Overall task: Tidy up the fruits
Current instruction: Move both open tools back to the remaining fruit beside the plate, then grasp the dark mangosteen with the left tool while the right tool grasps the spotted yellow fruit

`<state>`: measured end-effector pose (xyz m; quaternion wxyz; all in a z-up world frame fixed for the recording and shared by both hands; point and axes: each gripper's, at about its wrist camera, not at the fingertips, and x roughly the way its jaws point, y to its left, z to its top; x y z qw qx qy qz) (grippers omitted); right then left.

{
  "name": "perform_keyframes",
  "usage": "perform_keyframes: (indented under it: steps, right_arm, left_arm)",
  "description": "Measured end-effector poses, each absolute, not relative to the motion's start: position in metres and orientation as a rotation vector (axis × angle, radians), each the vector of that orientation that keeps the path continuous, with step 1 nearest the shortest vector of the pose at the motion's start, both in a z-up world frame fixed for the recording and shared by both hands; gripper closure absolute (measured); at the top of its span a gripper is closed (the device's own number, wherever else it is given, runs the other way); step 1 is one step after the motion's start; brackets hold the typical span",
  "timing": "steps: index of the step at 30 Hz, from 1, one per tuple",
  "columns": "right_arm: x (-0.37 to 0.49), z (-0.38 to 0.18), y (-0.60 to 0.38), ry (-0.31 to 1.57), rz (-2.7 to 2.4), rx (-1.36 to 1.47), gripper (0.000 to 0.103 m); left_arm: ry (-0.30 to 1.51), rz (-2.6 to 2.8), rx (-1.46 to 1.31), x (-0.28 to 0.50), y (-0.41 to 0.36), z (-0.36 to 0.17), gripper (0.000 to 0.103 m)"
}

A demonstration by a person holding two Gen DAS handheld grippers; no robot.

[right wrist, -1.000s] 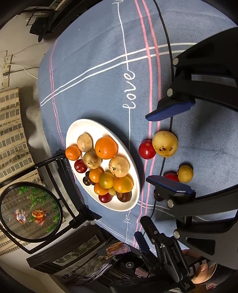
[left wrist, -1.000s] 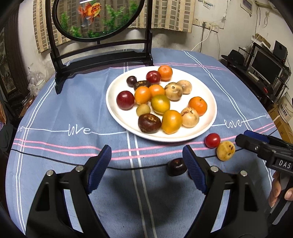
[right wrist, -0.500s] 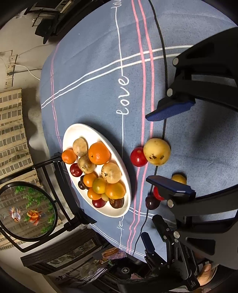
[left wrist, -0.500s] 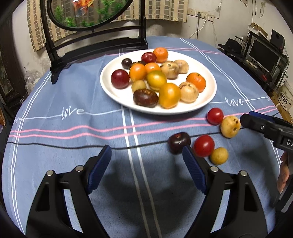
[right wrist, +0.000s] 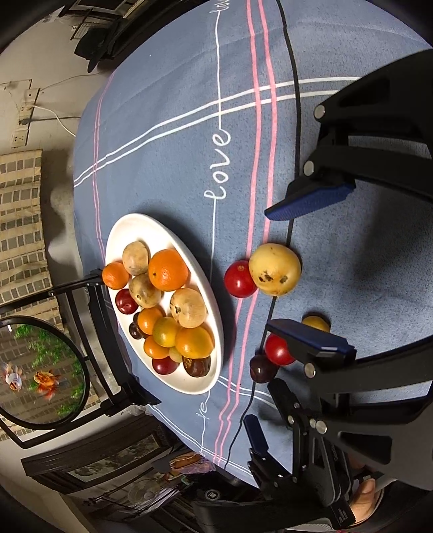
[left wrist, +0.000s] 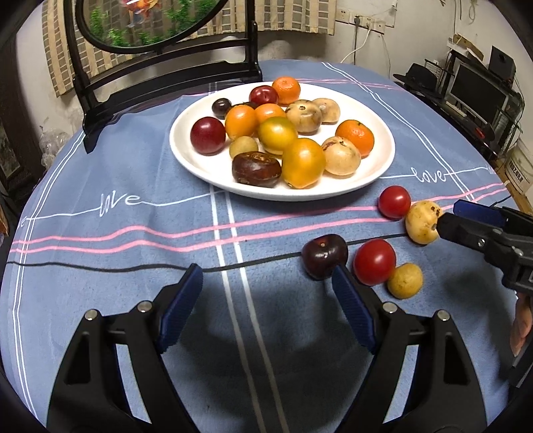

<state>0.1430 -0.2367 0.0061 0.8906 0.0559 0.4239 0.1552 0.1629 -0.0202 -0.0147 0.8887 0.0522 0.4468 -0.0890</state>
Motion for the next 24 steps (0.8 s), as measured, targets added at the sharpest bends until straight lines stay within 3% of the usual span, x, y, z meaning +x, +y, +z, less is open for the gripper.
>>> perform_keyframes:
  steps: [9, 15, 17, 24]
  right_arm:
    - [0.142, 0.0, -0.227, 0.9, 0.318, 0.065, 0.041]
    - [0.143, -0.001, -0.233, 0.906, 0.307, 0.079, 0.041]
    - [0.143, -0.001, -0.232, 0.913, 0.303, 0.071, 0.041]
    - [0.141, -0.003, -0.224, 0.928, 0.305, 0.017, 0.041]
  left_arm:
    - [0.916, -0.235, 0.121, 0.171, -0.035, -0.016, 0.023]
    - [0.927, -0.272, 0.141, 0.169, -0.045, -0.02, 0.029]
    - [0.952, -0.325, 0.145, 0.167, -0.048, -0.025, 0.044]
    - [0.94, -0.331, 0.169, 0.172, -0.056, -0.027, 0.059]
